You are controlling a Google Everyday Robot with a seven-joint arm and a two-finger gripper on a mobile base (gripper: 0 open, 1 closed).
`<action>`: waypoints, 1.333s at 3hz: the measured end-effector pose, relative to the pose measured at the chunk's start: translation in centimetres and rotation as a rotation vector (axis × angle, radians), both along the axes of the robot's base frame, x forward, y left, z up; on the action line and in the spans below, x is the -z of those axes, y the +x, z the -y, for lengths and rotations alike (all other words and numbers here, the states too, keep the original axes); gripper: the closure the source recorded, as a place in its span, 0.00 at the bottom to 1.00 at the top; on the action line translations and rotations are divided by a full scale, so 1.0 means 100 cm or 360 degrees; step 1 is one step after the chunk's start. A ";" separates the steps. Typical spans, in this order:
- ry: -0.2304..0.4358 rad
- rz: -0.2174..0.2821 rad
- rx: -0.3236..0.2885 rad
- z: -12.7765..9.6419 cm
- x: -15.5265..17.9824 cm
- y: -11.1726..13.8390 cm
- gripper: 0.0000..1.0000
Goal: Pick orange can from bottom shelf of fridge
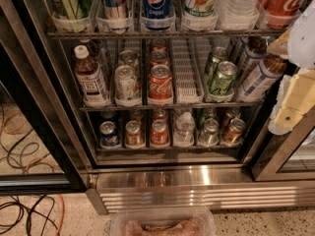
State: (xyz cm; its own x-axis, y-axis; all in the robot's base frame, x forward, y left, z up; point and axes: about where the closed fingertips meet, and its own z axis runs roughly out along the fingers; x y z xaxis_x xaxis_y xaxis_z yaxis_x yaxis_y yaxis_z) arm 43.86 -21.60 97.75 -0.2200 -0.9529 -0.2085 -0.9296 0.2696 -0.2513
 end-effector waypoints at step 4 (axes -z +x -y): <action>-0.0005 0.0199 -0.0122 -0.037 0.103 -0.036 0.00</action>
Offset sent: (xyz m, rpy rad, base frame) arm -0.0069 0.0081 -0.0132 -0.0143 -0.0356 0.0128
